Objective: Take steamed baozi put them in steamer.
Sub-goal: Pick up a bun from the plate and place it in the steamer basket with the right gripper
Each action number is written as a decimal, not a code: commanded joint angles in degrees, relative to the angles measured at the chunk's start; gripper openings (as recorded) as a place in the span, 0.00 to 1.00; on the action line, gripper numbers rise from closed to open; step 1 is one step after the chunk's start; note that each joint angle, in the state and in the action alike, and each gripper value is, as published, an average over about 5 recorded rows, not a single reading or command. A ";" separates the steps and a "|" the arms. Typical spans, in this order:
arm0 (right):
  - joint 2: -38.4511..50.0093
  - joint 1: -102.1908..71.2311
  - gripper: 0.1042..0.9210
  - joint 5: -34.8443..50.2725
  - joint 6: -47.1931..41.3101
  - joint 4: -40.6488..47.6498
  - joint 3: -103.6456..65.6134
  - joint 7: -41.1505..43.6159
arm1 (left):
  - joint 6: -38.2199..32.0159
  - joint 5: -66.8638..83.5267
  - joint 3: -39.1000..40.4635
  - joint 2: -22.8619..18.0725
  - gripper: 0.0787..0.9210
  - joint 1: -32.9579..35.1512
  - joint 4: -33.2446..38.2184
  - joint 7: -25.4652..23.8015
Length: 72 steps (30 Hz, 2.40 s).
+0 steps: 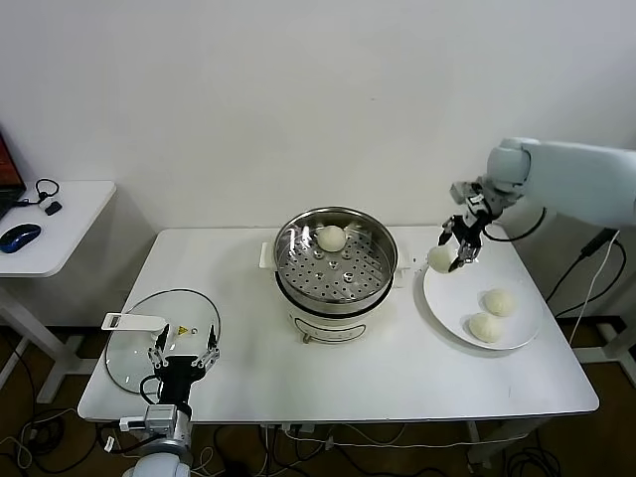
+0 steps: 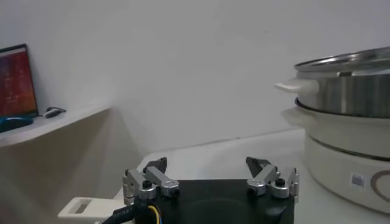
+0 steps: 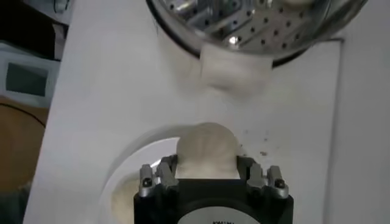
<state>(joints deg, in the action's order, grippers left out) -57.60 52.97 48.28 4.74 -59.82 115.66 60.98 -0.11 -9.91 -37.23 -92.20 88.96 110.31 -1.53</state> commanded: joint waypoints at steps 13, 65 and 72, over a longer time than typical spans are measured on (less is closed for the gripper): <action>-16.26 18.14 0.66 15.36 -9.29 -12.16 3.65 -3.42 | -0.02 0.12 1.00 -1.42 0.88 0.88 2.07 -0.27; -32.33 -14.86 0.73 10.37 -17.06 11.95 -10.05 -12.69 | -0.16 0.22 -0.75 -1.39 0.88 0.34 1.00 -0.08; -29.30 -8.18 0.87 12.64 -16.08 6.59 -7.98 -10.27 | -0.09 0.03 -0.94 -1.61 0.88 0.91 1.95 -0.12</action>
<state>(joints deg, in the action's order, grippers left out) -88.95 40.28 59.61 -11.77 -49.73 107.10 49.44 -0.28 -9.71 -38.17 -92.20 89.59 111.67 -1.63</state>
